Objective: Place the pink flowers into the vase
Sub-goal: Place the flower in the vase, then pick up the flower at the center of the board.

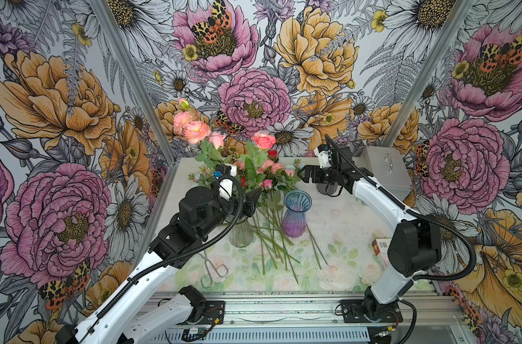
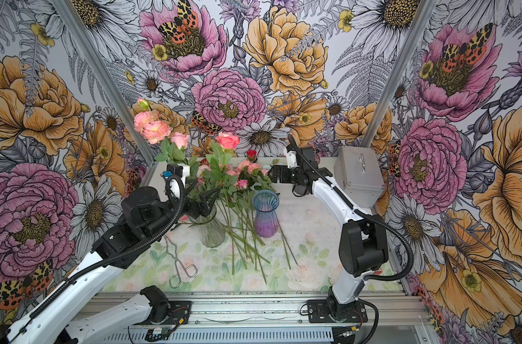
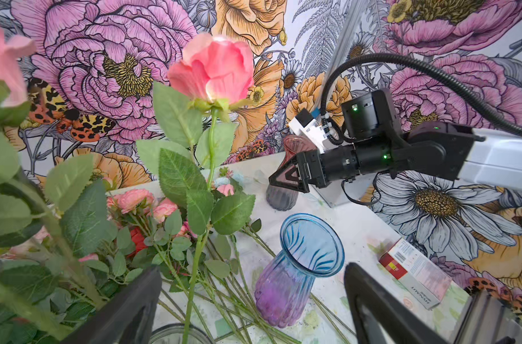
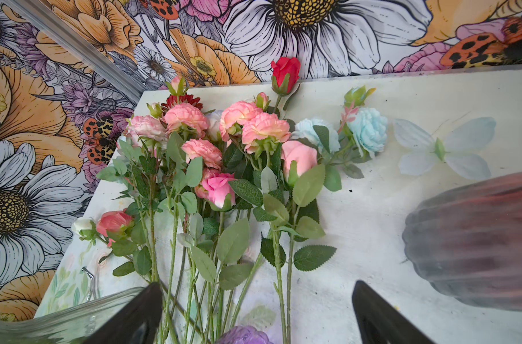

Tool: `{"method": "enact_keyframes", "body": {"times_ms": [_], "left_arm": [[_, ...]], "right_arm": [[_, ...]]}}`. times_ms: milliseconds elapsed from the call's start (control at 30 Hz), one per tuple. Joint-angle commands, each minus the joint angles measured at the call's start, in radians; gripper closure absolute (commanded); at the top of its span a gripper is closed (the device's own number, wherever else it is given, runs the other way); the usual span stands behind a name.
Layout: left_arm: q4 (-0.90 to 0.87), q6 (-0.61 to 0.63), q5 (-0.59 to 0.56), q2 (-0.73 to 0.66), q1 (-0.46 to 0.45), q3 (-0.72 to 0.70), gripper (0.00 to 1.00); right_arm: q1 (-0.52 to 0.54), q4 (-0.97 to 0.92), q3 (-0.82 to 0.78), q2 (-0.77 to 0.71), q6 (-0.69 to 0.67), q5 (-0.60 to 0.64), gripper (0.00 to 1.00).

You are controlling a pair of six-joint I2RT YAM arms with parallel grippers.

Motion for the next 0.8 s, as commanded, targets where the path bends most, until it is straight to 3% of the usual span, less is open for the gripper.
{"method": "enact_keyframes", "body": {"times_ms": [0,300,533,767], "left_arm": [[0.012,0.035,0.054,0.022,-0.021,0.022,0.04],[0.034,0.066,0.082,0.109,-0.065,0.070,0.03],[0.034,0.080,0.083,0.243,-0.068,0.193,0.02],[0.037,0.056,0.133,0.386,-0.070,0.306,0.02]], "right_arm": [[-0.009,0.009,0.024,-0.011,0.007,-0.015,0.01],[-0.052,0.000,-0.072,-0.181,0.027,0.041,0.00],[-0.056,-0.032,-0.313,-0.375,0.055,0.165,0.01],[-0.026,-0.032,-0.564,-0.517,0.098,0.174,0.07]]}}
